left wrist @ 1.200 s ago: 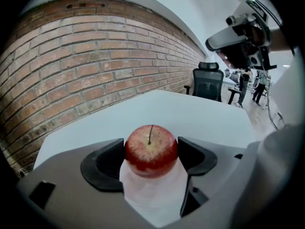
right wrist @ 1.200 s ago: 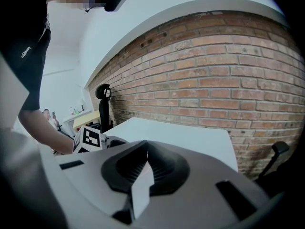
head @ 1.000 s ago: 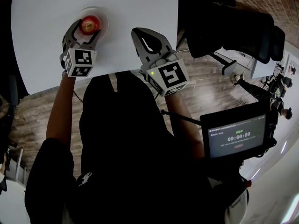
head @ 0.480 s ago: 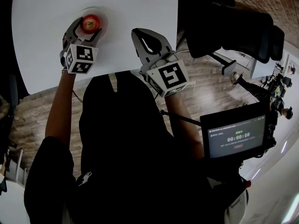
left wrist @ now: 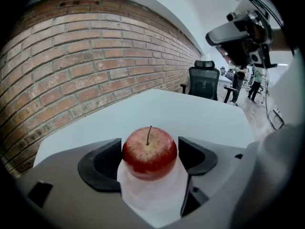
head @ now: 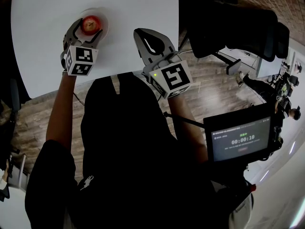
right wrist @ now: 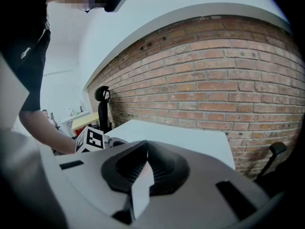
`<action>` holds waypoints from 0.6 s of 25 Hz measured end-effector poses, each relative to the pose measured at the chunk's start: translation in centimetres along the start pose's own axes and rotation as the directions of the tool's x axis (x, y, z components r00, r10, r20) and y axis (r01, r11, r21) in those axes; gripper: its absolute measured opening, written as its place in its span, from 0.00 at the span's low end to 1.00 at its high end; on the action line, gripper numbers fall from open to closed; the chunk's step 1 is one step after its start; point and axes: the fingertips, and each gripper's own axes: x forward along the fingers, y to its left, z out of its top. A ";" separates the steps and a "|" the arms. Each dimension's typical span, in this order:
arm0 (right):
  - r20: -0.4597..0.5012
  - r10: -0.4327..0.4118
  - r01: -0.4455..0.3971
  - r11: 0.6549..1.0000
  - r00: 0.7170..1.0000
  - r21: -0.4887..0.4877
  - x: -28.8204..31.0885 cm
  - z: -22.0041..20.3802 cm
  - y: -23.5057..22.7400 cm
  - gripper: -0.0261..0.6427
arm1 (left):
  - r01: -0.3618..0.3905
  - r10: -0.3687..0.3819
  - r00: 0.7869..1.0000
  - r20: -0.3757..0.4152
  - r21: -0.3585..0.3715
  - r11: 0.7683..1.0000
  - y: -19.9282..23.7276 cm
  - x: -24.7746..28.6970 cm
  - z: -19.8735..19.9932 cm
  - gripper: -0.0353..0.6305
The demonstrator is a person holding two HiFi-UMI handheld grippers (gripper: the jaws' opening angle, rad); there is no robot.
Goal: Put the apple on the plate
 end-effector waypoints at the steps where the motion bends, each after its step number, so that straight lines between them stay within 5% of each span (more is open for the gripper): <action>1: 0.005 0.000 0.000 1.000 1.000 0.000 0.0 0.1 0.0 0.05 | 0.003 -0.003 1.000 0.000 -0.004 1.000 0.0 0.1 0.0 0.60; 15: 0.017 -0.011 0.011 1.000 1.000 -0.010 -0.4 0.1 -0.4 0.05 | 0.011 -0.011 1.000 0.002 -0.042 0.999 0.0 0.1 -0.2 0.68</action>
